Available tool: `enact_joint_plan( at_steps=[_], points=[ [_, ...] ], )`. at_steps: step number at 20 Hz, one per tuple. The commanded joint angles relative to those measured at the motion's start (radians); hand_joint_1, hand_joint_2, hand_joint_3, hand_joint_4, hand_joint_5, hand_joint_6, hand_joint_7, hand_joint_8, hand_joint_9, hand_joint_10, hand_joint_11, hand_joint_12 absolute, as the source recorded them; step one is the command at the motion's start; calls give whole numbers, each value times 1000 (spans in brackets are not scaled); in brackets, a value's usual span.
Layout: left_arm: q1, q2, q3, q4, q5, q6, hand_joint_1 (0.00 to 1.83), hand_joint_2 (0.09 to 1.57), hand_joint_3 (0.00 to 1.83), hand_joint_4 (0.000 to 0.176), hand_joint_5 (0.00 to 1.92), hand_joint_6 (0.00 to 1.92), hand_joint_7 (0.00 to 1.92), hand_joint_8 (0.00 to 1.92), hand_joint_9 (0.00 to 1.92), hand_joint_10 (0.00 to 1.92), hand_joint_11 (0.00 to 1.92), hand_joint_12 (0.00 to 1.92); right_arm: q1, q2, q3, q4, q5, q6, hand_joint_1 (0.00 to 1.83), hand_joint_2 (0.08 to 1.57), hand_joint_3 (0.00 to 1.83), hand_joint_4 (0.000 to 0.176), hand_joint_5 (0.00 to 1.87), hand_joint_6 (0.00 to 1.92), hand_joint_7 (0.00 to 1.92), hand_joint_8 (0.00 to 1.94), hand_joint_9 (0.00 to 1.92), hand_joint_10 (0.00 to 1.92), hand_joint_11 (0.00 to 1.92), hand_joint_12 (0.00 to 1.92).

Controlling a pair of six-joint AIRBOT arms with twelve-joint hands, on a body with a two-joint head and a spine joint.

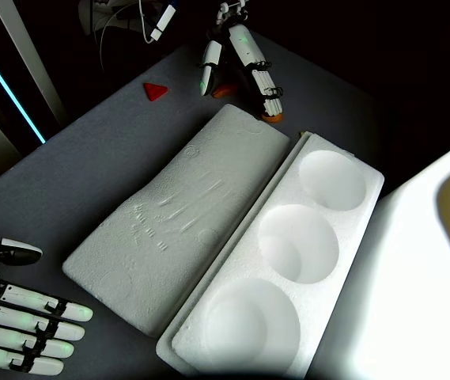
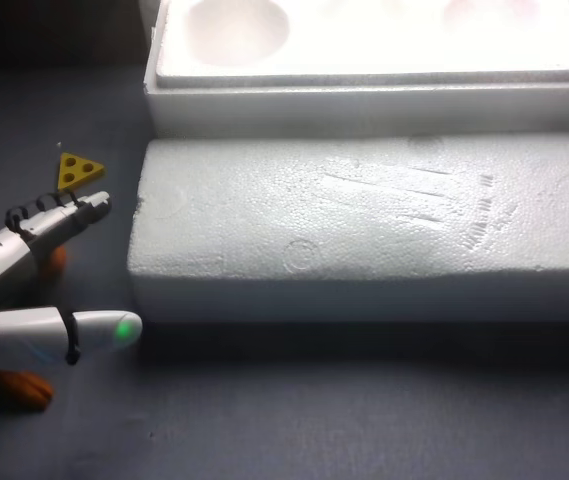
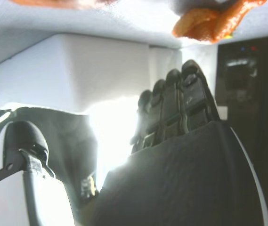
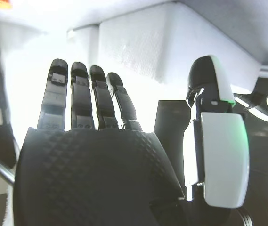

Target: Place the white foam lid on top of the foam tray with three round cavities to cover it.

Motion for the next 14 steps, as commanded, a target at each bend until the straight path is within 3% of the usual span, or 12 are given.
enact_joint_plan(
  at_steps=[1,2,4,6,7,14],
  points=[
    [-6,-1,6,-6,-108,-6,442,942,0,24,0,0,0,0,0,0,0,0,11,2,13,1,90,-3,582,1099,0,0,0,0,0,0,0,0,0,0],
    [-6,-4,8,-11,-108,-7,434,937,0,26,0,0,0,0,0,0,0,0,18,-6,20,5,86,-5,585,1107,0,0,0,0,0,0,0,0,0,0],
    [-7,-11,12,-22,-112,-7,415,938,0,9,0,0,0,0,0,0,0,0,27,-21,32,17,79,-9,599,1121,6,0,0,0,0,0,0,0,0,0],
    [-17,-21,19,-24,-103,-7,441,938,0,12,0,0,0,0,0,0,0,0,30,-27,36,35,78,-19,586,1121,5,0,0,0,0,0,0,0,0,0],
    [-21,-25,23,-25,-100,-7,460,946,0,0,0,0,0,0,0,0,0,0,30,-28,36,43,79,-25,582,1121,4,0,0,0,0,0,0,0,0,0],
    [-26,-39,34,-30,-86,-7,487,952,1,0,0,0,0,0,0,0,0,0,30,-43,47,85,87,-41,594,1135,6,0,0,0,0,0,0,0,0,0]
  ],
)
